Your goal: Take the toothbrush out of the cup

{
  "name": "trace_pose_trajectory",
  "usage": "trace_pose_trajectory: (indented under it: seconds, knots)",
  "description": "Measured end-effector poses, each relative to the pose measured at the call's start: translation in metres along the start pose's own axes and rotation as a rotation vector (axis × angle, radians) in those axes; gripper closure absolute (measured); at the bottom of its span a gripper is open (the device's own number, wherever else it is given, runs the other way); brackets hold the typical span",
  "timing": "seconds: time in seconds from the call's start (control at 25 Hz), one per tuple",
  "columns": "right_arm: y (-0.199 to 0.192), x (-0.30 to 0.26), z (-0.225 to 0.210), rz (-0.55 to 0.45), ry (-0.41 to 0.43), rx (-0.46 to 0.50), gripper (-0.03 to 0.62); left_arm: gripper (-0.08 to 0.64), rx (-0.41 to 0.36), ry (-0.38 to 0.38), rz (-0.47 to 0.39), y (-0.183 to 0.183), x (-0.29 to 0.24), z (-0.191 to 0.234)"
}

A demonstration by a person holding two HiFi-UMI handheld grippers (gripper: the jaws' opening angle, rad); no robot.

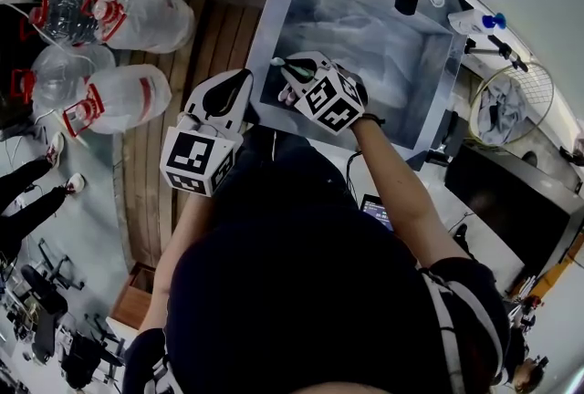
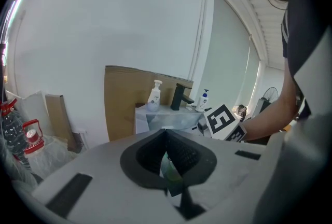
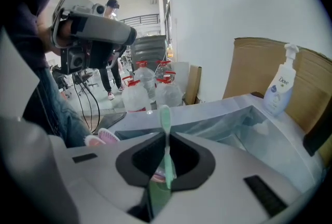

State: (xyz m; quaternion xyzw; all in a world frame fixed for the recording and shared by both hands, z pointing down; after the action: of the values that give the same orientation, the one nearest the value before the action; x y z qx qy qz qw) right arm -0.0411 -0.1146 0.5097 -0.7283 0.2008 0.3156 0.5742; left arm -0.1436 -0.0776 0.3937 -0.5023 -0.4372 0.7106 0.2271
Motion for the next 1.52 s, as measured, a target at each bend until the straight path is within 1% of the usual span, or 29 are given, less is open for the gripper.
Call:
trace_pose_trajectory:
  seconds: [0.2,0.48,0.64,0.76,0.88,1.0,1.12,1.24,1.36,1.44,1.52]
  knots:
    - [0.023,0.027,-0.003,-0.129,-0.033,-0.044,0.548,0.538,-0.013,-0.026,-0.006,0.003,-0.003,-0.007]
    - [0.061,0.092,0.005,-0.302,-0.128,-0.068,0.548,0.538,-0.042,-0.088,-0.02,0.011,-0.011,-0.02]
    - [0.062,0.128,0.007,-0.34,-0.221,-0.096,0.548,0.538,-0.062,-0.134,-0.03,0.016,-0.017,-0.031]
    - [0.05,0.154,0.006,-0.34,-0.297,-0.159,0.548,0.538,-0.081,-0.171,-0.033,0.019,-0.022,-0.041]
    - [0.026,0.18,0.001,-0.326,-0.384,-0.247,0.548,0.538,-0.096,-0.207,-0.03,0.023,-0.028,-0.051]
    - [-0.006,0.201,-0.006,-0.29,-0.476,-0.344,0.548,0.538,-0.113,-0.239,-0.025,0.024,-0.033,-0.06]
    - [-0.042,0.212,-0.013,-0.273,-0.531,-0.493,0.548,0.538,-0.128,-0.265,-0.02,0.023,-0.036,-0.068]
    - [-0.078,0.214,-0.016,-0.264,-0.536,-0.685,0.548,0.538,-0.137,-0.279,-0.014,0.023,-0.037,-0.072]
    - [-0.113,0.203,-0.019,-0.243,-0.511,-0.852,0.548,0.538,-0.139,-0.279,-0.009,0.023,-0.037,-0.072]
    - [-0.135,0.191,-0.023,-0.232,-0.486,-0.933,0.548,0.538,-0.138,-0.274,-0.006,0.023,-0.037,-0.071]
    - [-0.151,0.179,-0.027,-0.194,-0.471,-0.992,0.548,0.538,-0.136,-0.266,-0.003,0.022,-0.036,-0.069]
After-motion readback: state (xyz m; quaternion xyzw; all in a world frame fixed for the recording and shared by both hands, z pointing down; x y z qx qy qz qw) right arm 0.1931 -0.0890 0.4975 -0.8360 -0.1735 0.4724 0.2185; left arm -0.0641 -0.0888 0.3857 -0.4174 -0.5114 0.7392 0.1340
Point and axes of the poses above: the fingertips, and each gripper's own axes: x backward along the fingers, z to its left, y out of its top, the point moved 5 cm from there along x, backward along the fingers, and after that the axes turned 9 degrees about y, right-handed, at the moved point
